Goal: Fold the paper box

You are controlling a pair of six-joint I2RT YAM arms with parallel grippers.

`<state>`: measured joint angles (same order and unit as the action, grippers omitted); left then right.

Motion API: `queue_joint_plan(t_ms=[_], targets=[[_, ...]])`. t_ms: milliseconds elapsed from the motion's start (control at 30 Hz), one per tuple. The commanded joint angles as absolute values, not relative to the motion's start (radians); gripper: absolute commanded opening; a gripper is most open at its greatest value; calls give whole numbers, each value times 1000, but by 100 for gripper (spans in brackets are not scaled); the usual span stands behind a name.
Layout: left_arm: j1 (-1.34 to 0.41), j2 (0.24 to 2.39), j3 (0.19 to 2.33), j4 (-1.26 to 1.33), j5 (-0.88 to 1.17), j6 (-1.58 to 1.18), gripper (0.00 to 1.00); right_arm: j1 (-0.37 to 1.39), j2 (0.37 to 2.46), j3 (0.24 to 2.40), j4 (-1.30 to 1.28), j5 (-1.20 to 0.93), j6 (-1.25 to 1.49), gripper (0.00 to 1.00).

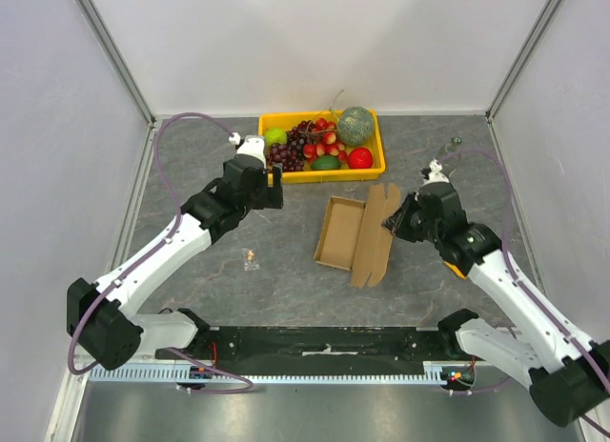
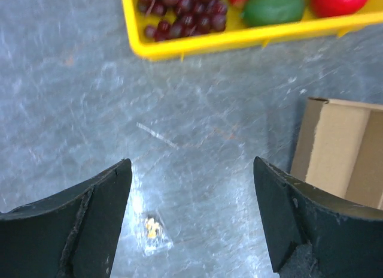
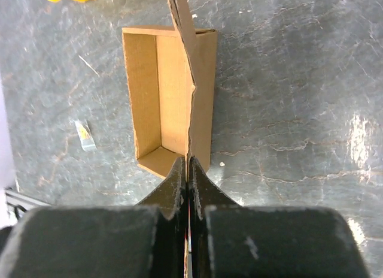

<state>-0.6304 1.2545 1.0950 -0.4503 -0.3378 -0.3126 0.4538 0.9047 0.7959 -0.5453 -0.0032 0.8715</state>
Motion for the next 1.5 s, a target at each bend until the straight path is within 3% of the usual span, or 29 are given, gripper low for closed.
queue_joint_plan(t_ms=[0,200,533,1033,1467], targets=[[-591,1305,1008,-583,-299,-478,88,439,1026,923,-676,-107,668,0],[-580,1376,921,-632,-278,-649,95,436,1091,979,-726,-192,586,0],[-595,1368,801,-611,-296,-716,98,436,1121,974,-730,-224,549,0],[-640,1373,738,-563,-489,-807,82,436,1137,959,-709,-248,531,0],[-641,1445,700,-466,-466,-799,72,434,1138,957,-707,-267,532,0]])
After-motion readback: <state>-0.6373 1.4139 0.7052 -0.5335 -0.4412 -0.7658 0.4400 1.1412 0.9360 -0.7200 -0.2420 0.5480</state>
